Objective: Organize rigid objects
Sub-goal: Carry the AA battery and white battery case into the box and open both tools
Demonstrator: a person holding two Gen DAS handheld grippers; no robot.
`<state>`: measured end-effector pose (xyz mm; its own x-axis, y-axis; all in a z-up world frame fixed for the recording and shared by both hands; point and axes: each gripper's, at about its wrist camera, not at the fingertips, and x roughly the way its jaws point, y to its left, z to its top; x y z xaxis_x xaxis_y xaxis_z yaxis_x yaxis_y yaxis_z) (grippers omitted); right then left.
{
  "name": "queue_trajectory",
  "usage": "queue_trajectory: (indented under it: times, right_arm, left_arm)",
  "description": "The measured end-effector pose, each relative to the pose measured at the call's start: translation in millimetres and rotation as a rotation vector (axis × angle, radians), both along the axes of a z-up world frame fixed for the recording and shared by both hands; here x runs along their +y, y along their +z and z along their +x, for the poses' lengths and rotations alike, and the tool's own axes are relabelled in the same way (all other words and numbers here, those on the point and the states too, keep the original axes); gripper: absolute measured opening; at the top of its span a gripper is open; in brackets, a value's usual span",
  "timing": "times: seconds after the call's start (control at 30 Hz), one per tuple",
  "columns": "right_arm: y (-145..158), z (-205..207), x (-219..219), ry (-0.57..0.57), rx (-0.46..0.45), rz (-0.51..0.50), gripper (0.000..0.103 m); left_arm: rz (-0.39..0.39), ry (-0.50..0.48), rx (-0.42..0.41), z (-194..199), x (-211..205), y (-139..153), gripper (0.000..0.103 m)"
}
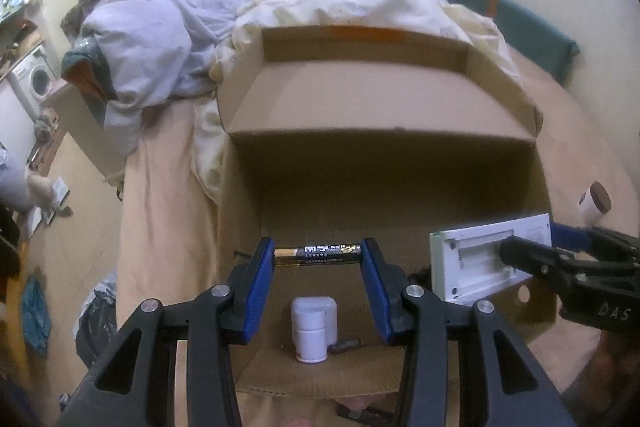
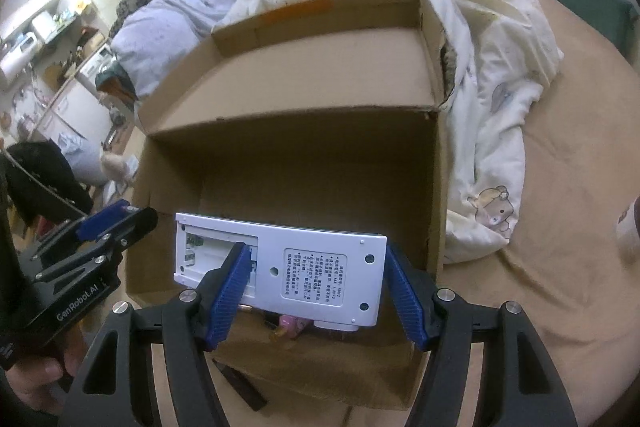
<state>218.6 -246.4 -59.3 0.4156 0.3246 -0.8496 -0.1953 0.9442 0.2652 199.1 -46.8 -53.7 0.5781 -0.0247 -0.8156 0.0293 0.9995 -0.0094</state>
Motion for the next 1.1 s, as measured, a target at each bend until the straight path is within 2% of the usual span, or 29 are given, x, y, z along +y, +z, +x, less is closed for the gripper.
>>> queue_trajectory:
  times: [0.17,0.3,0.57,0.63,0.7,0.73,0.8,0.9,0.97,1.1]
  right_arm:
    - [-17,2,8,0.024,0.061,-0.044,0.071]
    - [-26,1,13,0.034,0.095,-0.069,0.071]
    - [-33,0,11,0.031,0.141,-0.013,0.072]
    - [-30,-1,12,0.03,0.125,-0.025,0.072]
    - [-28,-1,12,0.028,0.115,-0.029,0.072]
    - [-27,-1,11,0.027,0.116,-0.025,0.073]
    - [-26,-1,9,0.017,0.112,-0.037,0.083]
    - [-23,-1,8,0.021,0.098,-0.02,0.093]
    - [-19,-2,10,0.032,0.077,-0.018,0.098]
    - [-11,-3,9,0.028,0.047,-0.019,0.099]
  left_arm:
    - [0.037,0.014,0.056,5,1,-17,0.04]
    - [0.021,0.033,0.111,9,5,-29,0.04]
    - [0.025,0.03,0.159,9,4,-38,0.04]
    - [0.035,0.029,0.165,9,3,-40,0.047]
    - [0.038,0.028,0.164,8,2,-40,0.064]
    - [0.036,0.027,0.163,7,2,-40,0.067]
    - [0.026,0.027,0.164,7,1,-40,0.077]
    - [0.008,0.031,0.165,6,2,-39,0.085]
    - [0.003,0.026,0.166,6,2,-38,0.087]
    - [0.018,0.022,0.164,4,1,-37,0.087]
